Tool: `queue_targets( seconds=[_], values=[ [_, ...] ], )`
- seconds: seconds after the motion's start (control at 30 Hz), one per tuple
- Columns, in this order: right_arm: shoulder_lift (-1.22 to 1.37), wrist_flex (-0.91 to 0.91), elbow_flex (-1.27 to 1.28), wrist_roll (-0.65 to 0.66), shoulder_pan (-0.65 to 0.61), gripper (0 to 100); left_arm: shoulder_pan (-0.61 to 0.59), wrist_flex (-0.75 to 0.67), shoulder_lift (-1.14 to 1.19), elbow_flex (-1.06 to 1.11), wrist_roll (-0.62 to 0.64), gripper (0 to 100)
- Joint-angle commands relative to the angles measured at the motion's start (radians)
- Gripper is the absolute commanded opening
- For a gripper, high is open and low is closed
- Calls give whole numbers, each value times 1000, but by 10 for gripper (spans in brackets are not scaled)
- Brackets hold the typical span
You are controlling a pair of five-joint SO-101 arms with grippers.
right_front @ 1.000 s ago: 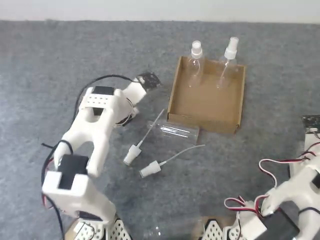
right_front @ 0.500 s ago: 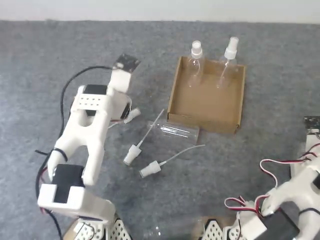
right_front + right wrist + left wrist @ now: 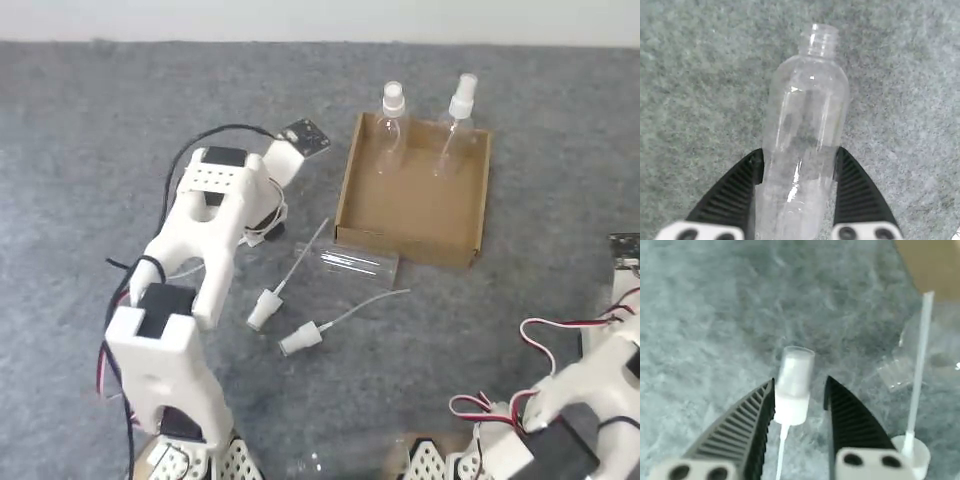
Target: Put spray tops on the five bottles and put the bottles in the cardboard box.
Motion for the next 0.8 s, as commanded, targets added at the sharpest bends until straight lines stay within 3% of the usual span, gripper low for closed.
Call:
queue_targets(
  seconds=[0.0,0.3,0.63,0.77],
  values=[
    [2,-4,-52,14,18,38,-9,-54,5,-45,-15,131],
    [2,-4,-52,14,19,38,0,-64,8,-13,-15,130],
    [2,-4,-52,14,19,38,0,-176,6,96,-15,129],
    [2,-4,-52,14,19,38,-8,-173,-6,97,-12,51]
  ],
)
